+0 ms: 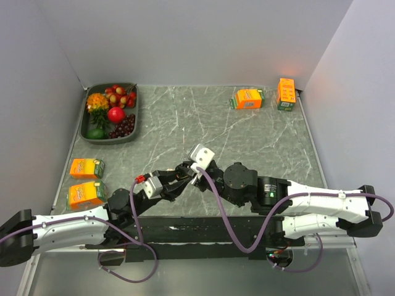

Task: Insert the wireless bluetooth earbuds into the charging case
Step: Place the earbud in the charging case.

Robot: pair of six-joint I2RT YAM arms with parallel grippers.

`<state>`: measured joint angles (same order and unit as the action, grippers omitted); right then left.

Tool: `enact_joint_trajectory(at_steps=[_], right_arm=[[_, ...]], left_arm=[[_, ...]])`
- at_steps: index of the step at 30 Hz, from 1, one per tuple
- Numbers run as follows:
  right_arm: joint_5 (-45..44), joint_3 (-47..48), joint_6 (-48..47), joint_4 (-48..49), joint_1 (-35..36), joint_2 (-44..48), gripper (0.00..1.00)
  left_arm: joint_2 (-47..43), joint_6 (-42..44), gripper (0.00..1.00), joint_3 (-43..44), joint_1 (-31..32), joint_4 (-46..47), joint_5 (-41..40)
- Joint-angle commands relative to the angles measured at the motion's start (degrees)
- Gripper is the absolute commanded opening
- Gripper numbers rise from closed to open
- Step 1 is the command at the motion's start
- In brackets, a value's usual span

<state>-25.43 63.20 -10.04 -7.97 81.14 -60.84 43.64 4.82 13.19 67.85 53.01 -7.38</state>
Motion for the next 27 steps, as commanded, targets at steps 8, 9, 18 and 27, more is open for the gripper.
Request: enact_joint_trajectory(at_steps=[8,9,18,27], right_arm=[[-9.54,-3.87,-5.25,7.70,3.58,-0.77,0.00],[-10.42,-4.13,-5.42,9.53,3.84,-0.77,0.00],[-15.53,-6.33,-6.66,12.63,4.46,-0.60,0.00],[-13.68,-7.39,-7.09,12.89,6.30,0.63,0.00]], left_arm=[[-0.83,-2.10,0.01,1.92,0.17,4.29,-0.27],[-0.83,-2.18,0.01,1.93,0.17,4.29,-0.27],[-0.66,-2.18,0.01,1.84,0.26,4.55,-0.62],[-0.40,-2.01,0.01,1.93,0.26,4.47,-0.80]])
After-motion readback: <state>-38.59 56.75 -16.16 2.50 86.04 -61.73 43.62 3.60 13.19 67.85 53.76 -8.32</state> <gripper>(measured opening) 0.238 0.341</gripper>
